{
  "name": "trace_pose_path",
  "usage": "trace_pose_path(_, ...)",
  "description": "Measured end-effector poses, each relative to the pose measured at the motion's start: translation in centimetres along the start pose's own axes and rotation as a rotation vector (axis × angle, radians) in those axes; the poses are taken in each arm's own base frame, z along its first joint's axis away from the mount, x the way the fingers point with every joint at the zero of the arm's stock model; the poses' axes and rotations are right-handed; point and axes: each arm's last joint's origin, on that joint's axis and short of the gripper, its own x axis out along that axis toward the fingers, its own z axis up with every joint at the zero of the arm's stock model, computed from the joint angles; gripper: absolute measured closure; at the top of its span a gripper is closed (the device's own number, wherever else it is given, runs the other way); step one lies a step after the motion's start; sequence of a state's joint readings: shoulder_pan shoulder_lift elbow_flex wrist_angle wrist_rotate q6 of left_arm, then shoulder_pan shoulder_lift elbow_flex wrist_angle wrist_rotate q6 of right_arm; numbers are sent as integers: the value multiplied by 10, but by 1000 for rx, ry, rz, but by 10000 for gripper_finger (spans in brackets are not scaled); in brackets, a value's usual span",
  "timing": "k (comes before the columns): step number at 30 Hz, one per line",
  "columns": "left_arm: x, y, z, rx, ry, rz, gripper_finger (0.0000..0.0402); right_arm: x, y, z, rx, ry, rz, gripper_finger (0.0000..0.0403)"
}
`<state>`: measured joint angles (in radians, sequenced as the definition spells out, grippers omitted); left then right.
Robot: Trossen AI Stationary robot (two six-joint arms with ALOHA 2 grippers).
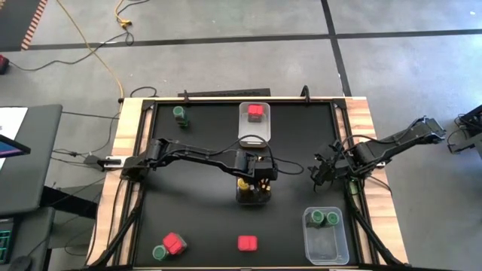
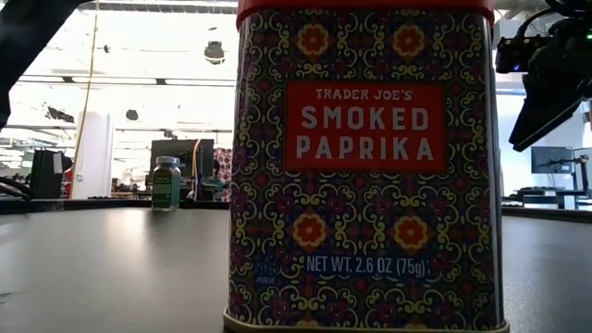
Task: Sort spices by type
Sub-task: Put the yellow seasoning bottle into the black bin, then put the right red seasoning can into the white bin
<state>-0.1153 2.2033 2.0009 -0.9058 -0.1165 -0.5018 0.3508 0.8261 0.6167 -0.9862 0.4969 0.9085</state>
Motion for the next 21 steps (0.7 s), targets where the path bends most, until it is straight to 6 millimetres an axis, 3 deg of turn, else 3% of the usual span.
trace_pose_path(21, -45, 3, 3, -12, -45, -19, 111, 0, 0, 0, 2, 0, 3, 46)
